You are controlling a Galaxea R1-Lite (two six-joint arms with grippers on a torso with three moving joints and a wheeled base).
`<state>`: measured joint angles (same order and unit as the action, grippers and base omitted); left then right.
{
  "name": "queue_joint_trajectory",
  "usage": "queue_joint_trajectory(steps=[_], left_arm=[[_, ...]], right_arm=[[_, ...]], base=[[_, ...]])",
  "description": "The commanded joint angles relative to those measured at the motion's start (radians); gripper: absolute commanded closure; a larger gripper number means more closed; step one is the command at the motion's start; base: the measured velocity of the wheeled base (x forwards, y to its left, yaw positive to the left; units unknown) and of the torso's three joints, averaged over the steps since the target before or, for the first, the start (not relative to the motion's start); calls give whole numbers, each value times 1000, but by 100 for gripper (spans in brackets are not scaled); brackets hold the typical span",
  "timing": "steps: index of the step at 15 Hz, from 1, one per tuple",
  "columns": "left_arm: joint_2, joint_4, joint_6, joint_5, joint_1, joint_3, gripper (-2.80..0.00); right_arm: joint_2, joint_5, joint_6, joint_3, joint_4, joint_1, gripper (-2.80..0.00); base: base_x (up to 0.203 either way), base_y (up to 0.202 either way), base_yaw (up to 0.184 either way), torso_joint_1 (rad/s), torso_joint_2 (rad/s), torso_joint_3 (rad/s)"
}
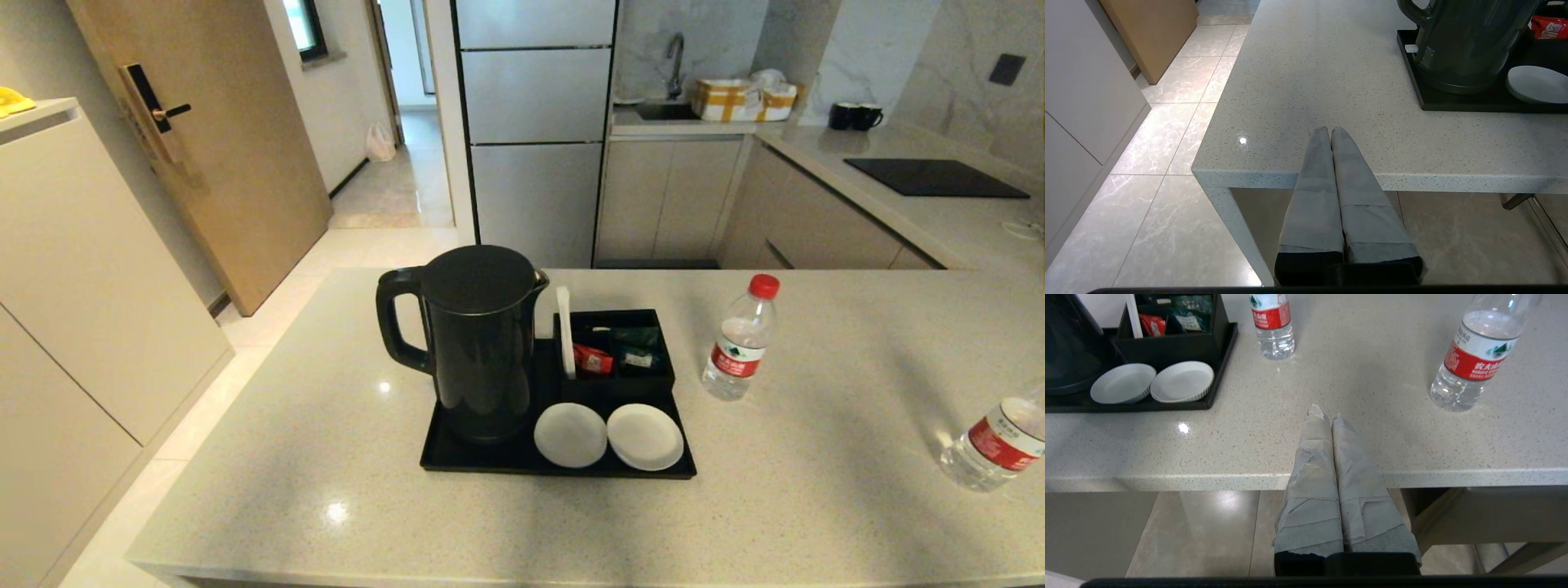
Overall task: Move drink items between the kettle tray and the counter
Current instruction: Return the bottled water to its original position
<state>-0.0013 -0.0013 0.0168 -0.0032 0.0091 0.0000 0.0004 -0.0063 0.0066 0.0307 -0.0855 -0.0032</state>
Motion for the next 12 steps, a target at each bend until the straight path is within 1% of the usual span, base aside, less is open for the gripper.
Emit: queue_joint_trajectory(steps=[1,3,4,7,9,10,11,12], left_arm=[[1,0,0,-1,0,2,0],[1,0,0,0,0,2,0],[1,0,0,0,0,2,0],[1,0,0,0,0,2,0],[1,0,0,0,0,2,0],[1,0,0,0,0,2,0],[1,0,0,-1,0,2,0],[1,0,0,0,2,2,0]], right_arm=[[15,-16,5,60,-25,0,0],[100,-29,53,225,-107,0,0],[143,-32,81,279,-146,0,0],[310,-49,99,492,-260,-19,0],[434,-93,105,512,-303,-35,0],[501,-114,110,499,-295,-39,0],[563,-130,118,480,-257,-42,0],[642,-151,128,455,-165,-45,0]], base=[[0,0,0,0,0,0],[0,0,0,0,0,0],[0,0,0,0,0,0],[0,0,0,0,0,0],[0,0,0,0,0,0],[0,0,0,0,0,0],[0,0,0,0,0,0],[0,0,0,0,0,0]])
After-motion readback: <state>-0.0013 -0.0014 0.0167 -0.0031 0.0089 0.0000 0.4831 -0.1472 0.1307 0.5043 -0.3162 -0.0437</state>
